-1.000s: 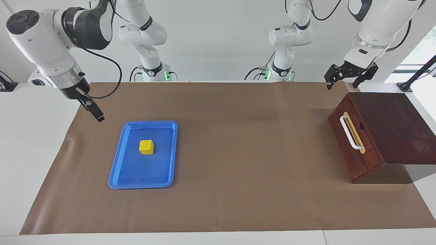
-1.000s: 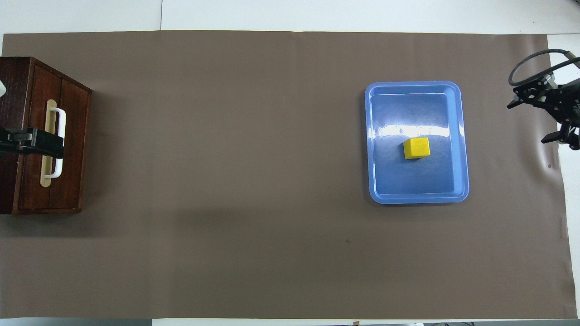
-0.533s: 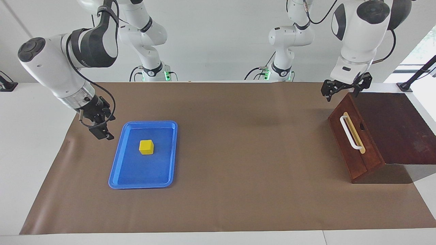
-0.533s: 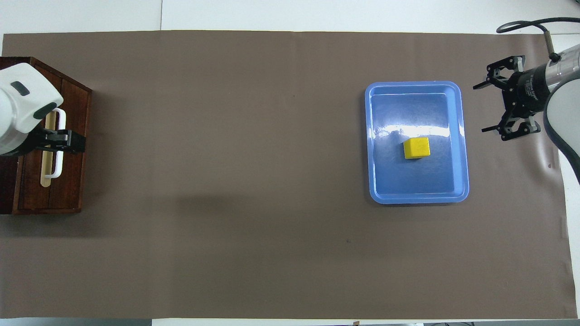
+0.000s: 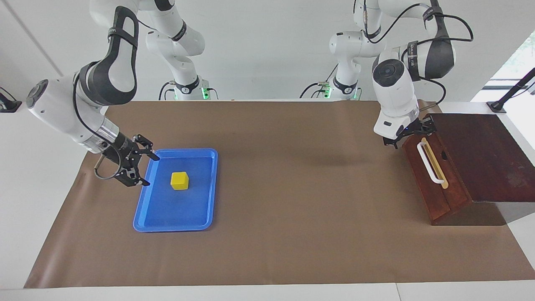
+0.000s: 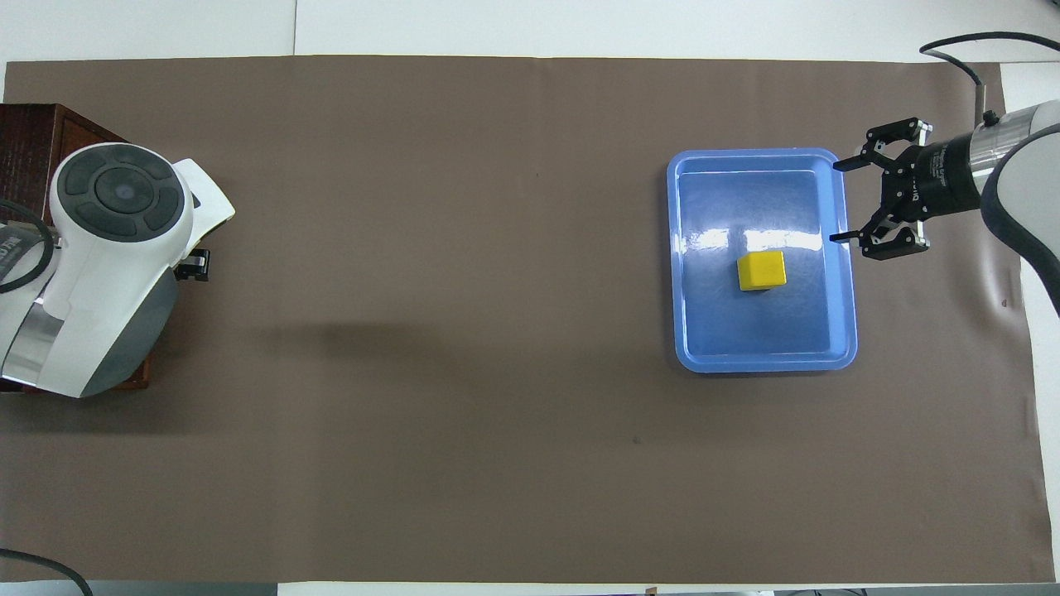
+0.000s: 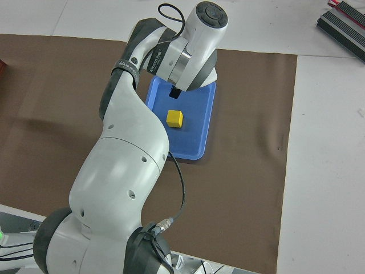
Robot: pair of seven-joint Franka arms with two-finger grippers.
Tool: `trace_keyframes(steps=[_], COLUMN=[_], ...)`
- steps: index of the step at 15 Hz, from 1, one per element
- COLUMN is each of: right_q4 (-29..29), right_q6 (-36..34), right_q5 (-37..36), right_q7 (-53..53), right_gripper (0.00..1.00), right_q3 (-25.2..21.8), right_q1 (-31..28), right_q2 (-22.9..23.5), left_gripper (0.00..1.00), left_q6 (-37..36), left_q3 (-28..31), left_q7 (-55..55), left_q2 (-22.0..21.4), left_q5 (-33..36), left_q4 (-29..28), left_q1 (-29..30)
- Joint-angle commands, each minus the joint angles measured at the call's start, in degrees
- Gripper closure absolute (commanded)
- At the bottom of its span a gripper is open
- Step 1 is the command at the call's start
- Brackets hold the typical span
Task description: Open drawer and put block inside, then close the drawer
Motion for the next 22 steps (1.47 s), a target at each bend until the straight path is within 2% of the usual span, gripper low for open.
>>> trace_keyframes(steps=[1, 4, 9, 12, 15, 22], right_q4=[-6.22, -6.58, -8.07, -9.66, -9.75, -11.95], right_q6=[2.23, 0.22, 0.82, 1.0, 1.09, 3.2], right_q5=[3.31, 5.33, 7.53, 10.25, 10.44, 12.46], right_q7=[-4.89, -11.3, -13.69, -19.31, -19.67, -22.48], right_gripper=[0.04, 0.04, 0.04, 0.03, 0.03, 0.03], right_q3=[0.37, 0.37, 0.37, 0.37, 0.37, 0.37], right_q1=[-1.01, -2.59, -3.92, -4.01, -3.83, -3.22], right_q2=[-2.6, -0.93, 0.92, 2.32, 3.2, 3.91], left_gripper=[0.0, 0.0, 0.0, 0.0, 0.0, 0.0], left_q6=[5.07, 9.39, 14.49, 15.37, 16.43, 20.12], left_q3=[0.39, 0.39, 0.39, 0.39, 0.39, 0.39], left_q7=[-2.23, -3.91, -3.73, -3.73, -3.56, -2.68], left_q2=[-1.1, -0.92, 1.44, 3.56, 4.35, 5.58], left_q5=[1.8, 2.24, 6.2, 6.81, 9.7, 11.3], left_q4=[-5.95, -7.99, -8.96, -8.7, -8.7, -8.43], left_q1=[0.99, 3.36, 5.21, 5.3, 5.73, 8.55])
